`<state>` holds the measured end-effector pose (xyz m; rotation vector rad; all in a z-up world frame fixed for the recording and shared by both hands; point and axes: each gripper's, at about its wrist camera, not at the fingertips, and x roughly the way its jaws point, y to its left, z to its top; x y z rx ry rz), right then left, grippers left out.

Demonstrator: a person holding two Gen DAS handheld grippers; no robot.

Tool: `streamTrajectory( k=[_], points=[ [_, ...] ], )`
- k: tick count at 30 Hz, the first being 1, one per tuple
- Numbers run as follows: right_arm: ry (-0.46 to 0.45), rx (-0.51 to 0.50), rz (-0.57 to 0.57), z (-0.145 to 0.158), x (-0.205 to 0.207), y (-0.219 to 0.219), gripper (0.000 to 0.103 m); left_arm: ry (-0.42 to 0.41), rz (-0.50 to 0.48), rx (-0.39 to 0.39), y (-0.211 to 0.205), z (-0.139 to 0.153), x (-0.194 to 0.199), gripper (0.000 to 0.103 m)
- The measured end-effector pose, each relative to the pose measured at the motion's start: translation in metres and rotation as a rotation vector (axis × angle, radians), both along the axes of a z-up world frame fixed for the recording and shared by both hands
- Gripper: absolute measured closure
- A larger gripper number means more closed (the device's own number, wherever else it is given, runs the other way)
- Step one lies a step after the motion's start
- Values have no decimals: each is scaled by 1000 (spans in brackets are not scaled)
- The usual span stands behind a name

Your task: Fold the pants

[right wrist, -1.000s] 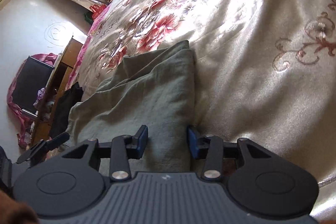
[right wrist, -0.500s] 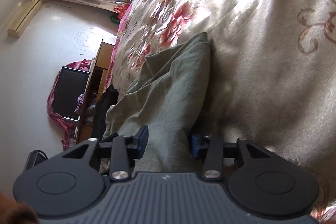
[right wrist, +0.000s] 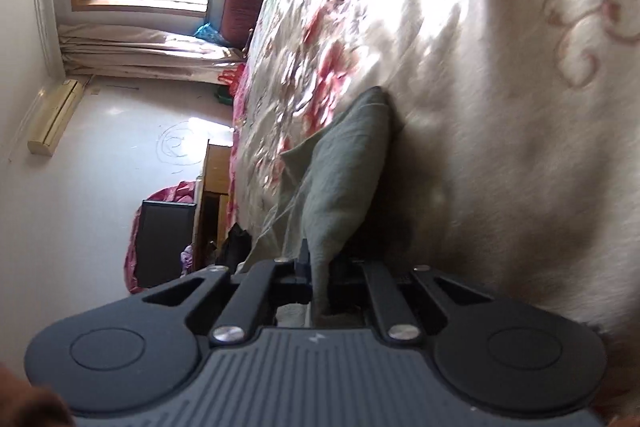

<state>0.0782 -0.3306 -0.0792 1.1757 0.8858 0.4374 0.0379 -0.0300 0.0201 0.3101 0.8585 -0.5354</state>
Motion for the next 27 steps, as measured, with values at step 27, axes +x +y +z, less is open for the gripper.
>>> streamTrajectory(
  k=[27],
  points=[
    [-76, -351, -74, 123, -15, -18, 97, -40, 93, -167, 34, -8, -4, 9]
  ],
)
